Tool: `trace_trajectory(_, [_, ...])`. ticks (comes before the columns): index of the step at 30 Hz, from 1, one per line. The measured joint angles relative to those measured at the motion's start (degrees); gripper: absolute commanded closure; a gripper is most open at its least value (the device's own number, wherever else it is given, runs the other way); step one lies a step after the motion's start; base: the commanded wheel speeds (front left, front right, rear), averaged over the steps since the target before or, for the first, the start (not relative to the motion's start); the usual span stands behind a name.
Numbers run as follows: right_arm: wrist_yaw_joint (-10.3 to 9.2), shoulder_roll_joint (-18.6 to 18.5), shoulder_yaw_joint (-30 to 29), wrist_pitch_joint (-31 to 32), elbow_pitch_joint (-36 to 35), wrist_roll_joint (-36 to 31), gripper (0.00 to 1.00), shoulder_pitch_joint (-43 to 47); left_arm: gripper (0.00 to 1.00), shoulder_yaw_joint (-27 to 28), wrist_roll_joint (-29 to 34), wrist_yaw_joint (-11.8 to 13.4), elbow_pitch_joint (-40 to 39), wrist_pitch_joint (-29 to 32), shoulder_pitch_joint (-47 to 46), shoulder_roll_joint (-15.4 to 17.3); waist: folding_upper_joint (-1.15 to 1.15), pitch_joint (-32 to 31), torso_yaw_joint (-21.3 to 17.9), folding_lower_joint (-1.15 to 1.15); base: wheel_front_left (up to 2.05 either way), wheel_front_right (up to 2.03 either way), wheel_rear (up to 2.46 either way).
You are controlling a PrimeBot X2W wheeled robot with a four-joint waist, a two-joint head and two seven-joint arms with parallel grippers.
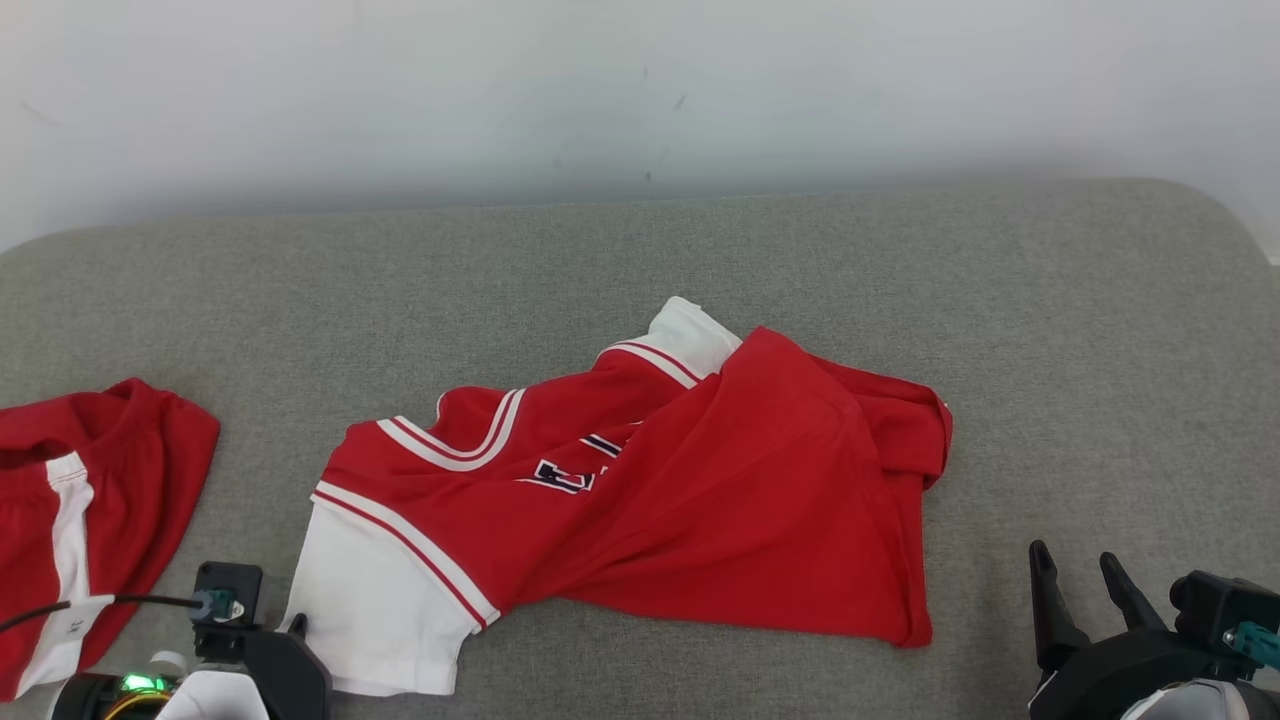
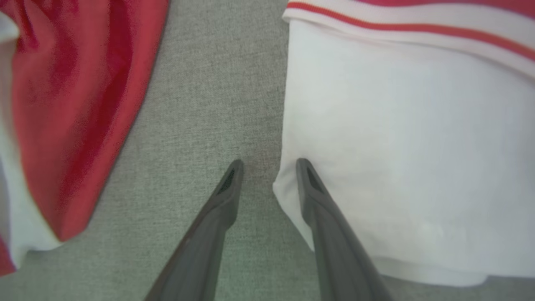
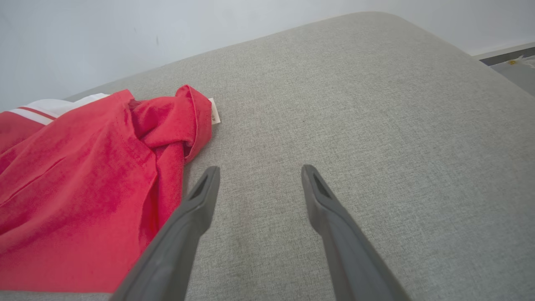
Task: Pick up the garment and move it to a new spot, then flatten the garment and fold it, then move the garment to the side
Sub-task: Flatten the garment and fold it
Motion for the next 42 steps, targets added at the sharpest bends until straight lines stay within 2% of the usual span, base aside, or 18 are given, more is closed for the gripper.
trace_trajectory(3, [0.00, -0.01, 0.02, 0.01, 0.00, 0.00, 0.00, -0.01, 0.70, -0.97, -0.26, -1.98, 0.80, 2.23, -0.86, -0.56, 0.00, 0.04, 0.33, 0.00, 0.00, 0.00, 0.00])
trace_trajectory(4, [0.00, -0.01, 0.04, 0.01, 0.00, 0.00, 0.00, -0.02, 0.70, -1.15, -0.63, -2.31, 0.81, 2.74, -1.02, -0.62, 0.00, 0.05, 0.42, -0.01, 0.00, 0.00, 0.00])
trace_trajectory(6, [0.00, 0.00, 0.10, 0.02, 0.00, 0.00, 0.00, -0.02, 0.87, -1.33, -1.49, -2.77, 0.71, 3.65, -1.10, -0.77, 0.00, 0.06, 0.56, 0.00, 0.00, 0.00, 0.00])
trace_trajectory(9, [0.00, 0.00, 0.14, 0.19, 0.00, 0.00, 0.00, -0.02, 0.90, -1.51, -2.02, -2.96, 0.19, 5.08, -1.09, -0.76, 0.00, 0.05, 0.64, -0.01, 0.00, 0.00, 0.00])
trace_trajectory(10, [0.00, -0.01, 0.13, 0.20, 0.00, 0.00, 0.00, -0.03, 1.00, -1.60, -2.03, -2.94, -0.05, 5.47, -1.03, -0.69, -0.01, 0.05, 0.64, -0.01, 0.00, 0.00, 0.00])
trace_trajectory(12, [0.00, -0.01, 0.37, 0.48, -0.01, -0.33, 0.00, -0.08, 1.00, -1.66, -2.09, -2.80, -0.57, 5.99, -0.91, -0.53, 0.00, 0.04, 0.62, -0.01, 0.00, 0.00, 0.00])
trace_trajectory(17, [0.00, 0.00, 2.85, 2.63, -2.15, -3.39, 0.00, -3.68, 1.00, -1.21, -2.13, -0.34, -3.13, 5.65, 0.63, 0.74, 0.00, 0.23, -0.02, -0.01, 0.00, 0.00, 0.00])
trace_trajectory(21, [0.00, -0.04, 4.03, 8.38, -3.39, -5.48, 0.00, -9.36, 1.00, -0.54, -2.40, 1.29, -6.16, 4.91, 2.41, 1.77, 0.00, 0.57, -0.12, 0.00, 0.00, 0.00, 0.00])
trace_trajectory(28, [0.00, -0.02, 7.99, 19.56, 2.14, -6.22, 0.00, -17.59, 1.00, -0.93, -2.34, 3.05, -9.72, 5.06, 3.35, 1.83, 0.00, 0.97, 1.93, 0.00, 0.00, 0.00, 0.00])
trace_trajectory(32, [0.00, -0.07, 9.38, 25.29, 7.19, -8.21, 0.00, -21.59, 1.00, -1.32, -2.13, 3.12, -10.69, 5.32, 3.16, 1.42, 0.00, 1.48, 3.32, 0.00, 0.00, 0.00, 0.00])
trace_trajectory(39, [0.00, -0.13, 8.33, 25.95, 11.38, -10.98, 0.00, -26.48, 1.00, -1.83, -1.62, 3.14, -11.68, 4.97, 2.35, 0.56, 0.00, 2.49, 5.25, 0.00, 0.00, 0.00, 0.00])
trace_trajectory(40, [0.00, -0.15, 7.93, 25.62, 12.18, -11.11, 0.07, -27.19, 1.00, -1.94, -1.58, 3.14, -11.77, 4.95, 2.09, 0.40, 0.00, 2.69, 5.54, 0.00, 0.00, 0.00, 0.00])
trace_trajectory(42, [0.00, -0.14, 7.72, 25.30, 13.49, -11.80, 0.34, -27.70, 1.00, -1.98, -1.51, 3.21, -11.96, 4.89, 1.91, 0.11, 0.00, 2.98, 6.08, 0.00, 0.00, 0.00, 0.00])
